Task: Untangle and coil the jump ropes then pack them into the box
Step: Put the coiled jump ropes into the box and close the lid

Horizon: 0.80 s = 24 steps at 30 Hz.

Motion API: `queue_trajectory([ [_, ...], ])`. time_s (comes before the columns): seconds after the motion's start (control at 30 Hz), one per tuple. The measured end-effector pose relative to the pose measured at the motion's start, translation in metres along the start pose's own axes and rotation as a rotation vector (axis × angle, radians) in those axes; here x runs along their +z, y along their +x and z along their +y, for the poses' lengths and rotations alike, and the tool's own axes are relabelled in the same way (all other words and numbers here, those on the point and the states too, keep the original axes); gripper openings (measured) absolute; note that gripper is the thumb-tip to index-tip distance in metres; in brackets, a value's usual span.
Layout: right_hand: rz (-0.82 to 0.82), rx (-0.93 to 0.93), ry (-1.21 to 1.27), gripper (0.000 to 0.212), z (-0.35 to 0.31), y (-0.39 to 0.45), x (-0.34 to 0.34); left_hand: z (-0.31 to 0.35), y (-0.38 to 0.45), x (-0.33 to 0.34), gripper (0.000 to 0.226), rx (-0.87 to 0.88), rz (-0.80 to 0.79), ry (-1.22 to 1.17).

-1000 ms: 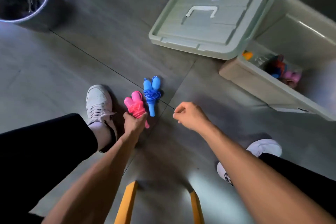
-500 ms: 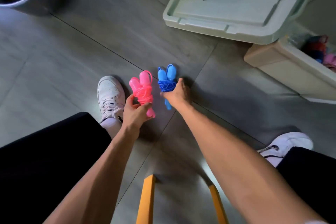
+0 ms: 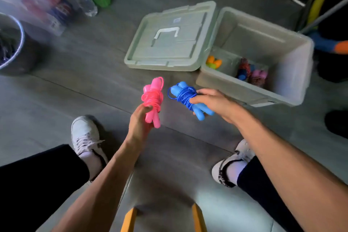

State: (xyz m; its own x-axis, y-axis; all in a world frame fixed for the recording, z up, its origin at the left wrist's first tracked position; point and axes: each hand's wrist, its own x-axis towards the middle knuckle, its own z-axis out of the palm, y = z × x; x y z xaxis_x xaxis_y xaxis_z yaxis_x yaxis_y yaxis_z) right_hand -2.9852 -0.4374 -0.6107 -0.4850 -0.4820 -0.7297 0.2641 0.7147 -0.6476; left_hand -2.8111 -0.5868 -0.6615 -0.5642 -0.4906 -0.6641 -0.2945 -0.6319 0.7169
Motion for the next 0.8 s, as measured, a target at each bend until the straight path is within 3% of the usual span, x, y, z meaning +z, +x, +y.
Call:
queue_trajectory([
  [0.1, 0.065, -0.031, 0.038, 0.022, -0.002, -0.033, -0.059, 0.024, -0.010, 0.044, 0.033, 0.115, -0.155, 0.159],
  [0.2, 0.196, -0.023, 0.108, 0.028, 0.010, -0.063, -0.103, 0.041, -0.018, 0.096, 0.048, 0.149, -0.207, 0.246],
  [0.4, 0.384, 0.053, 0.232, 0.021, 0.043, -0.085, -0.147, 0.059, -0.019, 0.183, 0.031, 0.073, -0.136, 0.425],
  [0.53, 0.473, 0.005, 0.512, 0.047, 0.050, -0.056, -0.151, 0.057, -0.006, 0.219, 0.031, 0.132, -0.115, 0.484],
  [0.6, 0.506, 0.008, 0.597, 0.045, 0.049, -0.045, -0.151, 0.058, -0.002, 0.233, 0.010, 0.186, -0.181, 0.472],
  [0.67, 0.517, 0.023, 0.675, 0.039, 0.047, -0.033, -0.151, 0.061, 0.006, 0.242, 0.029, 0.277, -0.215, 0.556],
  [0.8, 0.538, -0.035, 0.608, 0.031, 0.041, -0.011, -0.150, 0.068, 0.024, 0.244, 0.035, 0.497, -0.196, 0.935],
])
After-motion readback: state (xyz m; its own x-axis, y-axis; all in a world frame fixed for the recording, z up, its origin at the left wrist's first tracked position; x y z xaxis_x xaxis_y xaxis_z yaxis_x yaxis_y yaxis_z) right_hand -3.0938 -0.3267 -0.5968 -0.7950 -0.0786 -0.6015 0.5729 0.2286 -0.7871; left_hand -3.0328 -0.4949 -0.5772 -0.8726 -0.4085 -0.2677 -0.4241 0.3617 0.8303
